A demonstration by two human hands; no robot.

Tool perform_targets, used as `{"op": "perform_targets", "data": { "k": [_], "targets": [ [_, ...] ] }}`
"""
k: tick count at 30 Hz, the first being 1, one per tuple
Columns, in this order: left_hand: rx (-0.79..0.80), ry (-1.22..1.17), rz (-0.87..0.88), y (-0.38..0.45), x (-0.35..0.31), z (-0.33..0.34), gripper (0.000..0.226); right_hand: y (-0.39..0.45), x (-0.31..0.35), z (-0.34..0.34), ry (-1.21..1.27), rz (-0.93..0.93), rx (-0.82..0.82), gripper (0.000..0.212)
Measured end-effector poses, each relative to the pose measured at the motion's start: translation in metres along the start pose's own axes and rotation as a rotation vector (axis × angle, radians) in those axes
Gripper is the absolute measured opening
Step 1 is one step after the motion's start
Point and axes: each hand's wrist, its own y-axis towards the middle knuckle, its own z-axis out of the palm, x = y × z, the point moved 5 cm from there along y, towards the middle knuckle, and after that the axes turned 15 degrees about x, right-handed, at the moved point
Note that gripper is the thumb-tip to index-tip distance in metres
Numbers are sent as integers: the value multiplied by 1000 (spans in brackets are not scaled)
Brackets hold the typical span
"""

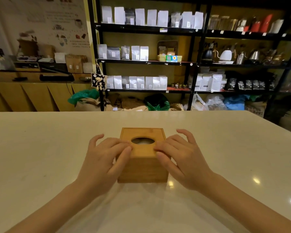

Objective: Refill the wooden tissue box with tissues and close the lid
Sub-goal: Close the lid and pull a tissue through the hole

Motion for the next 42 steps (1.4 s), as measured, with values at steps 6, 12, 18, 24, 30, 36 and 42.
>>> {"op": "perform_targets", "data": {
  "k": [6, 12, 18, 24, 30, 36, 42],
  "targets": [
    [117, -109, -10, 41, 12, -16, 46, 53, -12, -14, 203, 90, 281, 32],
    [420, 61, -8, 55, 30, 7, 78, 81, -17, -3, 162, 38, 429, 23],
    [742, -59, -125, 52, 41, 25, 72, 99, -16, 13, 176, 1, 695, 22],
    [749, -140, -160, 52, 40, 29, 78, 108, -13, 23, 49, -9, 798, 22],
    [721, -149, -180, 51, 38, 30, 82, 111, -11, 25, -31, -33, 782, 25],
    [692, -164, -198, 50, 36, 28, 85, 108, -13, 25, 65, -40, 739, 22],
    [693, -188, -209, 50, 37, 28, 87, 105, -16, 26, 101, -45, 719, 19]
  ]
}}
